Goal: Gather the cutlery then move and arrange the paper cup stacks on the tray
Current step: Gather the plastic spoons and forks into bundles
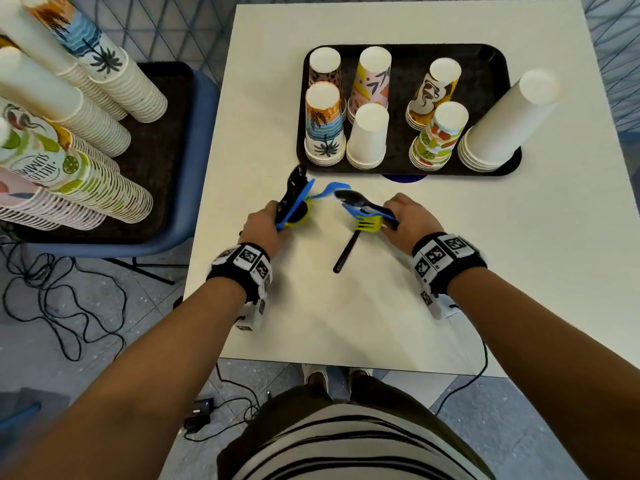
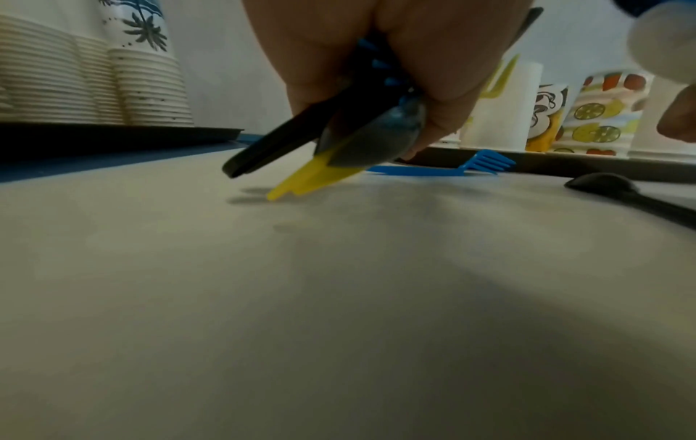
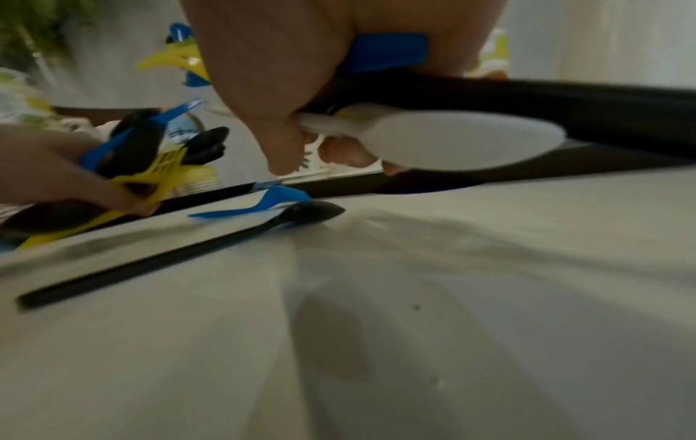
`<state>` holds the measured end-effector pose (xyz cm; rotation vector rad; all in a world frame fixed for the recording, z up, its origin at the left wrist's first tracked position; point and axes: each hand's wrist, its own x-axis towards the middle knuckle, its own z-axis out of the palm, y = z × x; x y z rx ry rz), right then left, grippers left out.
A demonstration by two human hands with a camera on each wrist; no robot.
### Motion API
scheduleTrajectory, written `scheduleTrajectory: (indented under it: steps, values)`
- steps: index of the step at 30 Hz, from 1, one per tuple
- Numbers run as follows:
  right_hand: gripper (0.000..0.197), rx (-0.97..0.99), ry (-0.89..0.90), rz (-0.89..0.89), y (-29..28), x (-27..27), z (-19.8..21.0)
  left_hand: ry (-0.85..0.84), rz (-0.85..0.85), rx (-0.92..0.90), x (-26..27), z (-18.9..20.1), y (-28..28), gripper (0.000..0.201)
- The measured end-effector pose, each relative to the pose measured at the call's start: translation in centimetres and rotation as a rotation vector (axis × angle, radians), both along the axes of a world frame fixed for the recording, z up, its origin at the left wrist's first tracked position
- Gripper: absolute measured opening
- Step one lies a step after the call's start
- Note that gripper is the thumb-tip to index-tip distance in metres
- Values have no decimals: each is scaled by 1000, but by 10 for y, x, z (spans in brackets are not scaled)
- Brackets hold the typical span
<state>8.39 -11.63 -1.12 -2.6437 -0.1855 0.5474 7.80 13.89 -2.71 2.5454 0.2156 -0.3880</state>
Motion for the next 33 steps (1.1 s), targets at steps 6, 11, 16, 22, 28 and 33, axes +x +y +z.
scheduleTrajectory:
  steps: [6,11,16,22,28,33]
  values:
    - [40,-97,25,354,20,-2,-10,44,-153,124,28,-2,-11,25]
    - [41,-233,50,445,27,-3,-20,-10,-280,69,38,-6,-24,35]
    - [39,-344,-11,406,32,-7,-24,-13,-325,128,31,-15,-24,34]
    - [25,-426,-49,364,33,-14,-28,20,-308,287,13,-15,-21,29]
    - [25,-374,59,306,30,-18,-21,87,-175,248,0,-4,-21,23]
    - [23,-252,73,212,29,-27,-14,145,31,53,-14,6,-10,25]
